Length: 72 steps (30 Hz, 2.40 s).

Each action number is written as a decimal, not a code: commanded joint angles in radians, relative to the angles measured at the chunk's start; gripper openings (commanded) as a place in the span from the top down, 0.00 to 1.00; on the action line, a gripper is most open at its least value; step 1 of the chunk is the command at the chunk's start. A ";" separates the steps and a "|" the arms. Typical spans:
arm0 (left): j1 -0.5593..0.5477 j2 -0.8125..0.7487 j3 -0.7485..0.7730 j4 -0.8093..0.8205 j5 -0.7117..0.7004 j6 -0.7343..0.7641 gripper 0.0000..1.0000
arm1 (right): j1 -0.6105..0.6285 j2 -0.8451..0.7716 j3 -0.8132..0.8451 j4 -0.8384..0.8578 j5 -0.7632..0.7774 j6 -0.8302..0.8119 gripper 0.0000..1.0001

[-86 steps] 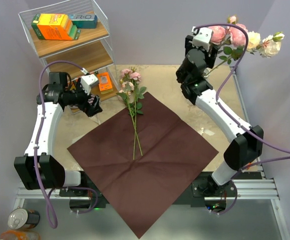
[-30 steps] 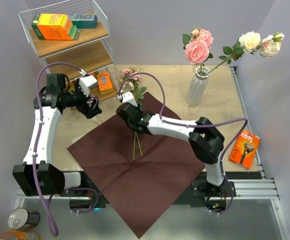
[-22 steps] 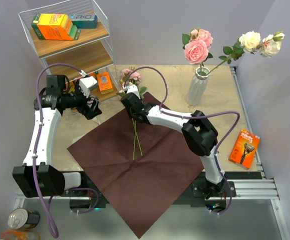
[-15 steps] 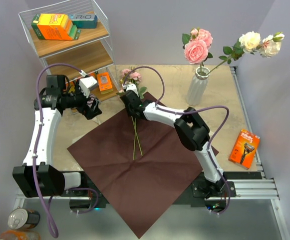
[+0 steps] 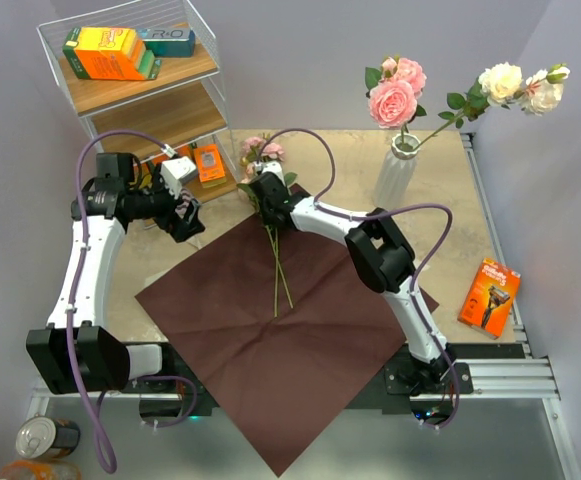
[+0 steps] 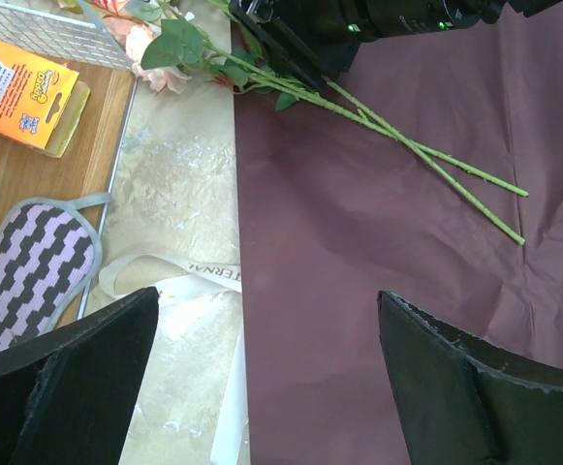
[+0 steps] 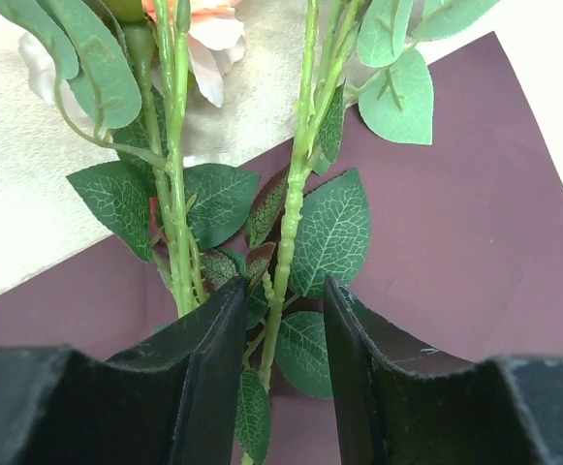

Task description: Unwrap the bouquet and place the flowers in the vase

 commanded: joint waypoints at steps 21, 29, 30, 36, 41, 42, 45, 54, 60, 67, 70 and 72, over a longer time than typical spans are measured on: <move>-0.001 0.022 -0.007 0.030 -0.007 -0.035 0.01 | 0.020 -0.406 -0.228 0.172 0.008 -0.052 0.85; 0.001 0.017 -0.040 0.053 0.035 -0.036 0.01 | 0.098 -0.662 -0.356 0.188 0.016 -0.094 0.86; -0.001 0.020 -0.042 0.053 0.036 -0.036 0.01 | 0.109 -0.678 -0.382 0.192 0.008 -0.100 0.86; -0.001 0.061 -0.011 0.034 0.044 -0.039 0.01 | 0.217 -0.756 -0.433 0.218 -0.003 -0.163 0.87; -0.001 0.097 0.062 -0.007 0.048 -0.047 0.01 | 0.237 -0.851 -0.473 0.269 -0.027 -0.197 0.90; -0.001 0.094 0.066 -0.007 0.048 -0.050 0.01 | 0.237 -0.880 -0.476 0.267 -0.029 -0.204 0.89; 0.001 0.065 0.040 0.022 0.045 -0.062 0.01 | 0.237 -0.914 -0.457 0.244 -0.021 -0.241 0.89; -0.001 0.023 -0.016 0.034 0.013 -0.090 0.01 | 0.238 -1.018 -0.442 0.211 -0.013 -0.307 0.92; -0.001 0.025 -0.001 0.024 0.013 -0.088 0.01 | 0.237 -1.063 -0.399 0.183 -0.004 -0.332 0.91; 0.001 0.020 0.006 0.010 0.022 -0.078 0.01 | 0.238 -1.144 -0.544 0.220 0.016 -0.309 0.94; -0.001 0.018 0.006 0.002 0.024 -0.073 0.01 | 0.237 -1.143 -0.629 0.192 0.014 -0.298 0.96; -0.001 0.009 0.006 -0.003 0.025 -0.070 0.01 | 0.237 -1.155 -0.710 0.186 -0.009 -0.281 0.98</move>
